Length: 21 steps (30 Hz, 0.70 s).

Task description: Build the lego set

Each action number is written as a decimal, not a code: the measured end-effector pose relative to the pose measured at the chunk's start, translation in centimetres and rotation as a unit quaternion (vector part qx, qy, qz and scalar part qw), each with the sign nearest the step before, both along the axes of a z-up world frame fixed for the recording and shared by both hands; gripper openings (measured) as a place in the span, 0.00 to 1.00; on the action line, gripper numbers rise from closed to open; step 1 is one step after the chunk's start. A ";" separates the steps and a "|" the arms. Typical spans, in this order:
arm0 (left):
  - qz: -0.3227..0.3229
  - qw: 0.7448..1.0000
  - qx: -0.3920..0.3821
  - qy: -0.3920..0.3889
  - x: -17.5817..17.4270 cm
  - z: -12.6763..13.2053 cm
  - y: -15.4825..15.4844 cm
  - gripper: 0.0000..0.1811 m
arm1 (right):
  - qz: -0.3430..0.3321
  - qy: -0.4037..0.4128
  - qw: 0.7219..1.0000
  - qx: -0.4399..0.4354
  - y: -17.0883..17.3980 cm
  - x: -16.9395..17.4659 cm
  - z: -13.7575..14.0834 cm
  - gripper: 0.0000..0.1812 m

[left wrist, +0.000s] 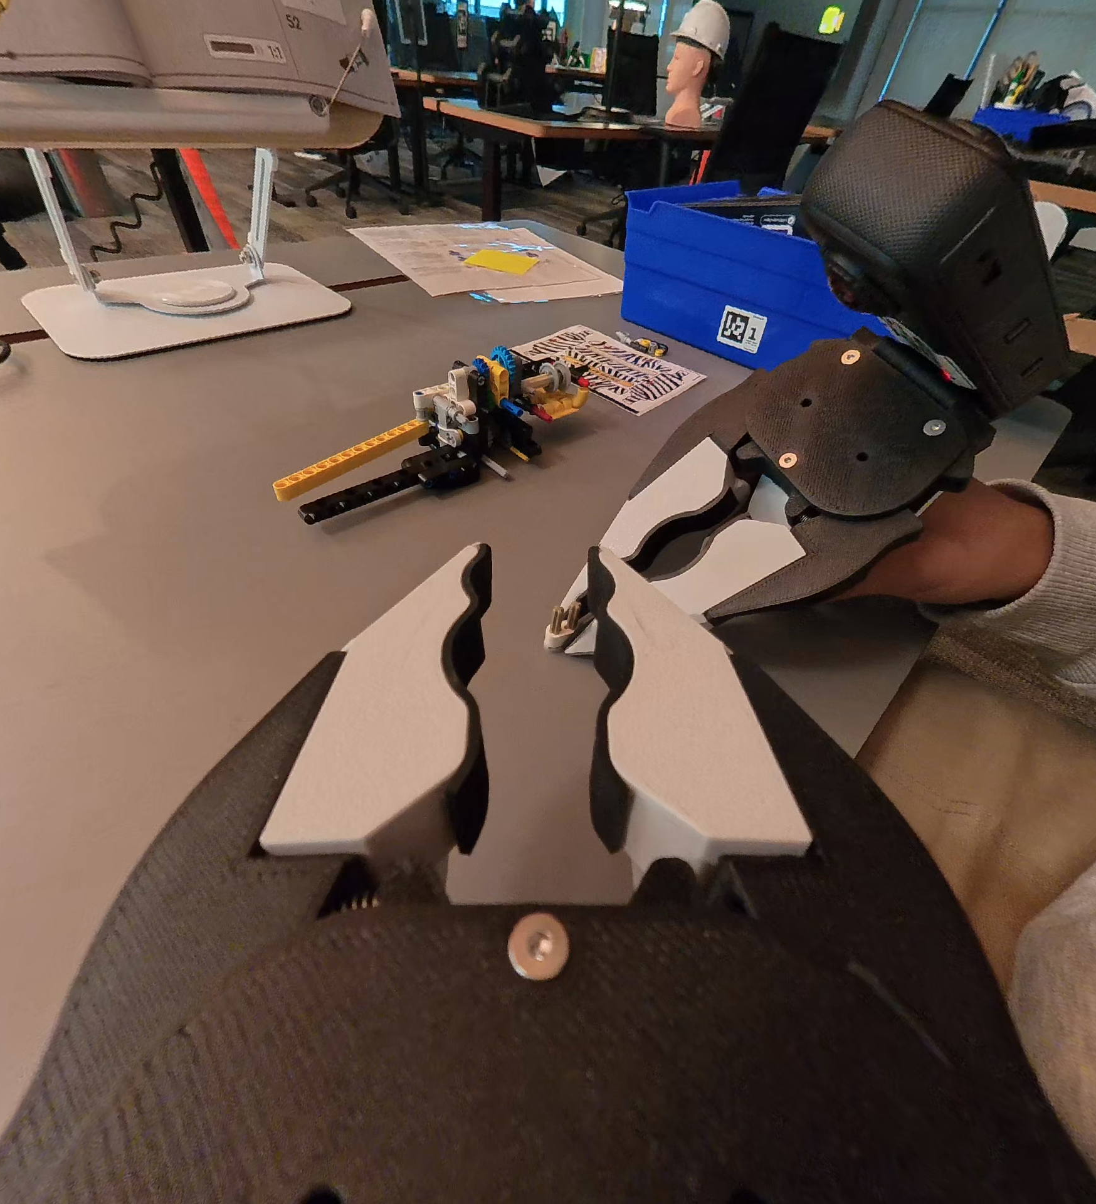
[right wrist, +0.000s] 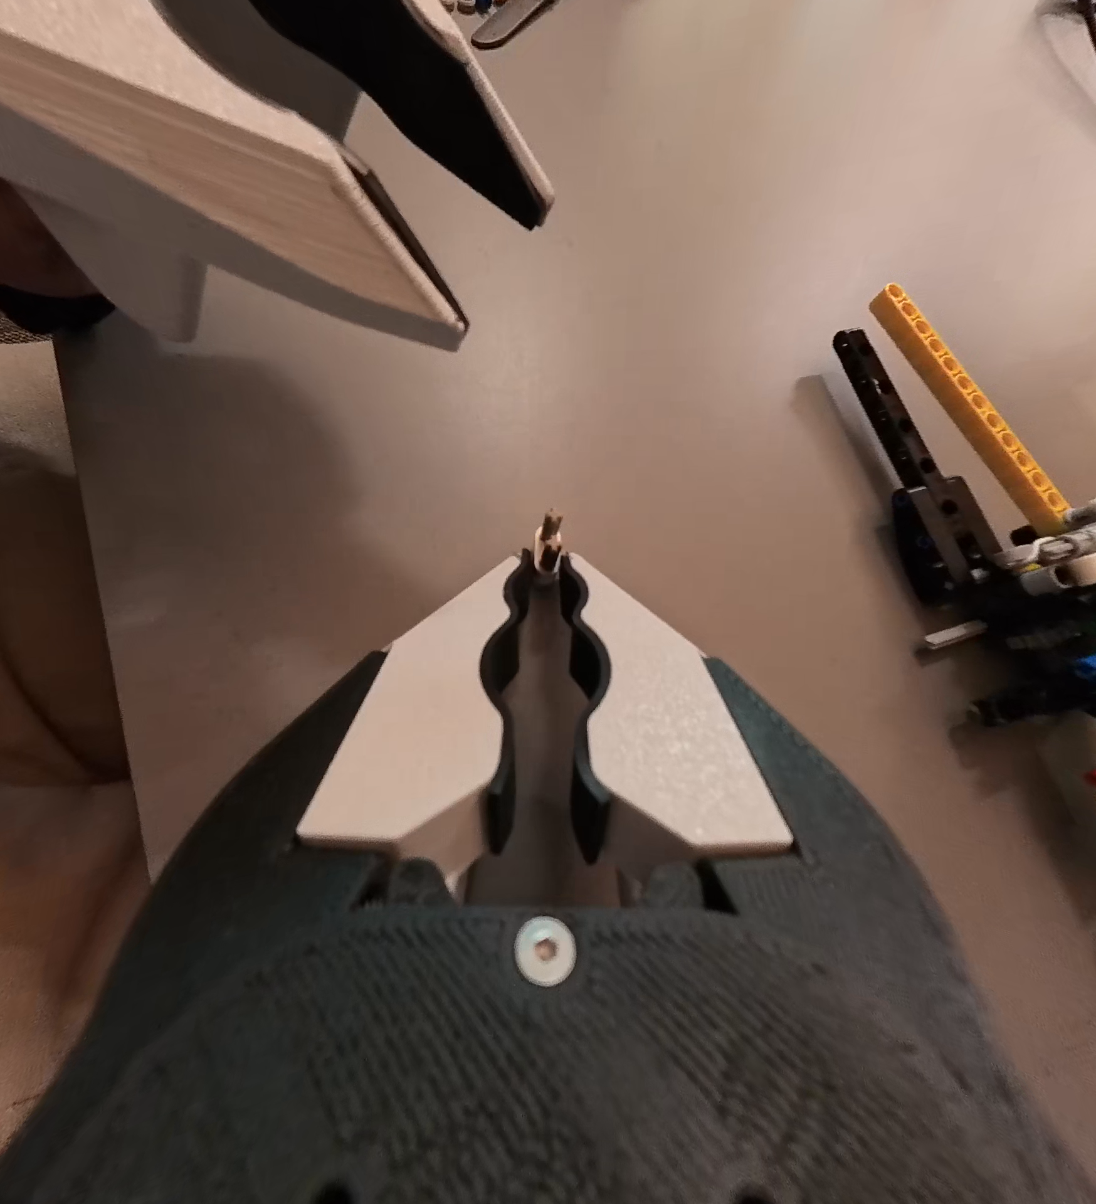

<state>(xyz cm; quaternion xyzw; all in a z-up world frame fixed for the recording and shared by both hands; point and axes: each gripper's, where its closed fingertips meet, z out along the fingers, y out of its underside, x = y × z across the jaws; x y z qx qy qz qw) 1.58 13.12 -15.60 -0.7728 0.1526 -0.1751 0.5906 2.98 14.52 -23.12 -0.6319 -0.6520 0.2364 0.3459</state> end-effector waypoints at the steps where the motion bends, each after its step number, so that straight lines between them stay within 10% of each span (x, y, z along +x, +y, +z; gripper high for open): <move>1: 0.000 1.000 0.000 0.000 0.0 0.0 0.0 0.15 | 0.000 0.000 1.000 0.000 0.0 0.0 0.0 0.04; 21: -0.001 1.000 0.000 0.000 0.0 0.0 0.0 0.15 | -0.002 0.000 1.000 -0.003 0.1 0.0 0.0 0.04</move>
